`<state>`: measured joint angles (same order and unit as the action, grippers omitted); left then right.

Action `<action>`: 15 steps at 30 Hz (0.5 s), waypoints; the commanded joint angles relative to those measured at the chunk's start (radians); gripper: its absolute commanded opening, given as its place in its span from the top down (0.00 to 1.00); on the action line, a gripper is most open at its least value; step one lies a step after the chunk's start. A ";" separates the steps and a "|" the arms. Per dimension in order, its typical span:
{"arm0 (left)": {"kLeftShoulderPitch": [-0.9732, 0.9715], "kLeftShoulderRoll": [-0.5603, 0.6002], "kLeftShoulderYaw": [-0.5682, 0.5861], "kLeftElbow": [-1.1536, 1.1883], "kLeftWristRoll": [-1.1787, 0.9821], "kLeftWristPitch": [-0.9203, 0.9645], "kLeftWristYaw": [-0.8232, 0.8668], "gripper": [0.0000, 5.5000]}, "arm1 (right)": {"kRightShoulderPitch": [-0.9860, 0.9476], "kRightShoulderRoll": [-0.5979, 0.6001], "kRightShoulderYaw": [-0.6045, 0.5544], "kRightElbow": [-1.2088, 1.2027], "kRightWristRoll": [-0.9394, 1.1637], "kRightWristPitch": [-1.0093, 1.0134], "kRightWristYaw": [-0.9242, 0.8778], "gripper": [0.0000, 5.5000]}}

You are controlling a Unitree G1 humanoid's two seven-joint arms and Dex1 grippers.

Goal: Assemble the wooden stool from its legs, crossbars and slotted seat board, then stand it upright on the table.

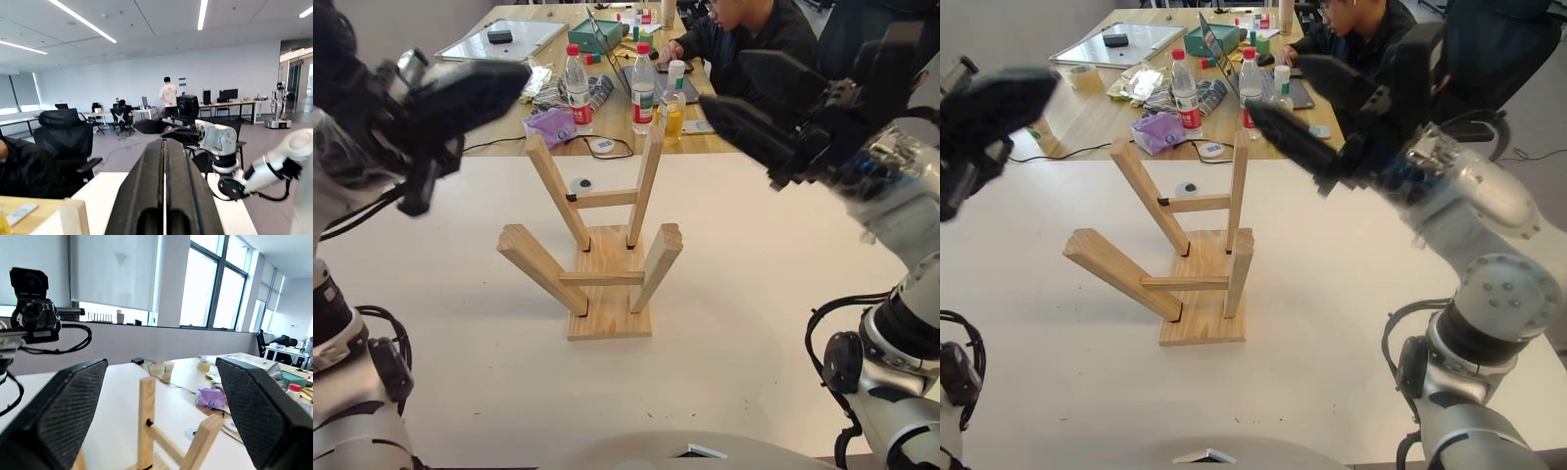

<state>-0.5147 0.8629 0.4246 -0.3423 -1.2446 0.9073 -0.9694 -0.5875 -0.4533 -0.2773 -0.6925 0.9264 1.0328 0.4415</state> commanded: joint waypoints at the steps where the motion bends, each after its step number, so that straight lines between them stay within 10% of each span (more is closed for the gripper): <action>1: 0.266 0.018 -0.180 -0.087 0.204 -0.058 -0.086 1.00 | 0.244 -0.174 0.305 -0.054 -0.195 -0.091 0.134 0.26; 5: 0.410 -0.042 -0.338 -0.085 0.358 -0.174 -0.101 1.00 | 0.384 -0.278 0.499 -0.014 -0.382 -0.249 0.216 0.26; 15: 0.150 0.039 -0.091 -0.045 -0.077 -0.061 -0.033 1.00 | 0.193 -0.193 0.128 0.063 0.181 -0.205 0.074 0.26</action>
<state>-0.2880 0.8409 0.2630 -0.4066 -1.2257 0.8043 -1.0036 -0.3282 -0.6715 -0.0605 -0.6622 0.9619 0.7979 0.5637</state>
